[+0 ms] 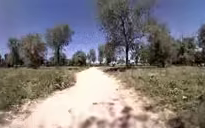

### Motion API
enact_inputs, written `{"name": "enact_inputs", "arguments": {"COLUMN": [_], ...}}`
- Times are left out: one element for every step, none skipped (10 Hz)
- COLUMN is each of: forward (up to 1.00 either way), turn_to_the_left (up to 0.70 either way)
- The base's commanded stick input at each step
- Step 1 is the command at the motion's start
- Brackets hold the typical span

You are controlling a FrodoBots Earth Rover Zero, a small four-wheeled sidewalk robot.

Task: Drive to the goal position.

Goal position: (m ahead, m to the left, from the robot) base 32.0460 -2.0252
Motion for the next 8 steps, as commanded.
{"name": "enact_inputs", "arguments": {"forward": [0.85, 0.85, 0.85, 0.85, 0.85, 0.85, 0.85, 0.85], "turn_to_the_left": [0.00, 0.00, 0.00, 0.00, 0.00, 0.00, 0.00, 0.02]}}
